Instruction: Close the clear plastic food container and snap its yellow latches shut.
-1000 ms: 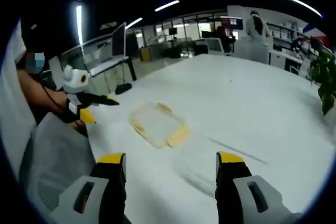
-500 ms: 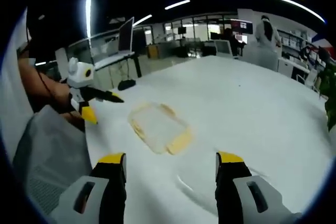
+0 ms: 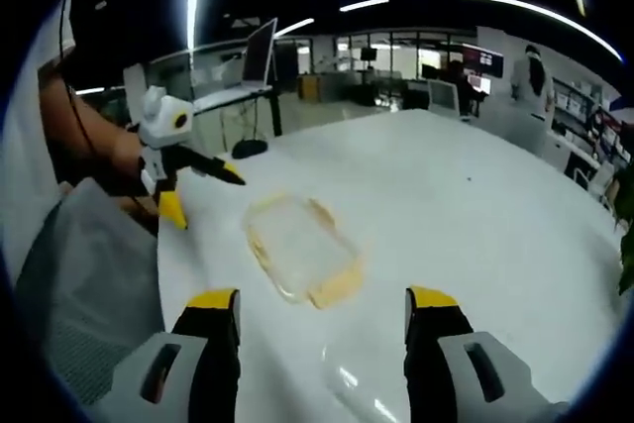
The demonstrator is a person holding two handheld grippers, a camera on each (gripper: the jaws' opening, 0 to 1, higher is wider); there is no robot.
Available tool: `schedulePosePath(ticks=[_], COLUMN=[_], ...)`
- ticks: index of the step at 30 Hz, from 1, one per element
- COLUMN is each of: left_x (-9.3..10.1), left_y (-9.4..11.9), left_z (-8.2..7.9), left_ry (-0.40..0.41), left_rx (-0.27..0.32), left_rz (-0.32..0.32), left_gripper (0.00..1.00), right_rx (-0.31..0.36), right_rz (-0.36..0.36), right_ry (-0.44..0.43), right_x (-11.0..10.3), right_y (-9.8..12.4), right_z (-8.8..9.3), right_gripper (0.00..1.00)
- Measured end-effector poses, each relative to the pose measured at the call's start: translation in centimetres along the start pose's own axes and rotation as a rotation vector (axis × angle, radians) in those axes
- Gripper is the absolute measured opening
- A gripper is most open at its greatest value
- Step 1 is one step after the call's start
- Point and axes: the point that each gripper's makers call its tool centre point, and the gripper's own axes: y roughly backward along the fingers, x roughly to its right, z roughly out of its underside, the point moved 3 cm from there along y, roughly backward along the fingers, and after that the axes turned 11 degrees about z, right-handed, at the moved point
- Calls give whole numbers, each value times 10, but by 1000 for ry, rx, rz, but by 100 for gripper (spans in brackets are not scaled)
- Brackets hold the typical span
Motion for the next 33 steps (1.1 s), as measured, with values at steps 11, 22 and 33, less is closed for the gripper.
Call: schedulePosePath(ticks=[11, 22, 33], left_x=[-12, -17, -10], left_y=[-2, -1, -2], left_z=[-5, -6, -12], left_ry=[-45, -96, -151], left_rx=[-47, -85, -115], left_rz=[33, 61, 104], left_gripper=[91, 91, 91], right_rx=[-24, -28, -55], right_rz=[-47, -90, -125], right_ry=[97, 179, 257], right_x=[4, 7, 0], right_y=[-14, -24, -28], right_z=[-8, -16, -21], right_gripper=[67, 67, 66])
